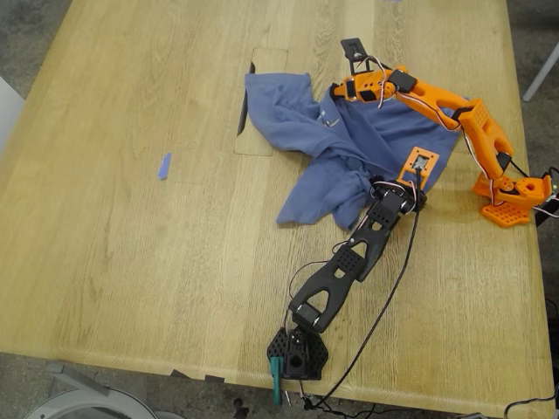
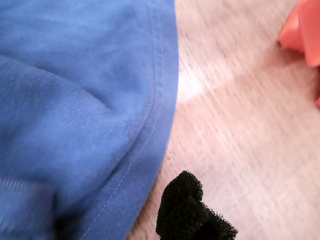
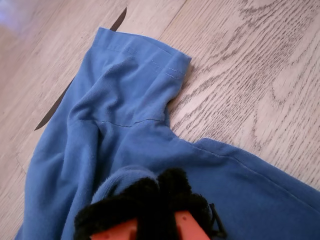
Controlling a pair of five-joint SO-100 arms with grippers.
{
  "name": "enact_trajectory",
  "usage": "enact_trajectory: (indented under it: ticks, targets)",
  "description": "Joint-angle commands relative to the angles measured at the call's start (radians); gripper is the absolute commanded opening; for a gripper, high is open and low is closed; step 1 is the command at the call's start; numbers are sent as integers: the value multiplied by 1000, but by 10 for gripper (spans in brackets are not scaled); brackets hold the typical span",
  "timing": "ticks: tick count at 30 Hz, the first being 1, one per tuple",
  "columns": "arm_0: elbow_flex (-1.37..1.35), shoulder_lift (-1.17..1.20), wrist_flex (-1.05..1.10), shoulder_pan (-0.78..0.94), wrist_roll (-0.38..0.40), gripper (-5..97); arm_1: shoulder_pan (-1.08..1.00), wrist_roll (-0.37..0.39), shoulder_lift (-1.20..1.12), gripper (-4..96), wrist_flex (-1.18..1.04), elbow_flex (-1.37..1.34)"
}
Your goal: Fold a T-shirt
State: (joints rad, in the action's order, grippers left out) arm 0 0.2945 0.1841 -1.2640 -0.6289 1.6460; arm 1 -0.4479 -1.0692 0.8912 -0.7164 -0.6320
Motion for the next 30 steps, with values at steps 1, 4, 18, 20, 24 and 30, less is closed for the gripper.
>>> enact_trajectory:
  ticks: [1,4,18,20,24,30]
  targets:
    - [38,38,-3,3,-80,750,5,-3,52,-2,-3,69]
    - [38,2,5,3,-146,769,9,-3,54,-2,-3,72]
    - [38,-178,60,58,-325,746,17,-2,72,-2,-31,77]
    - [38,-189,60,81,-385,718,18,-2,72,-2,-29,74]
    - [38,-206,41,117,-393,621,18,0,72,-2,-31,78]
    - [40,-225,5,147,-380,444,18,2,72,-2,-48,104]
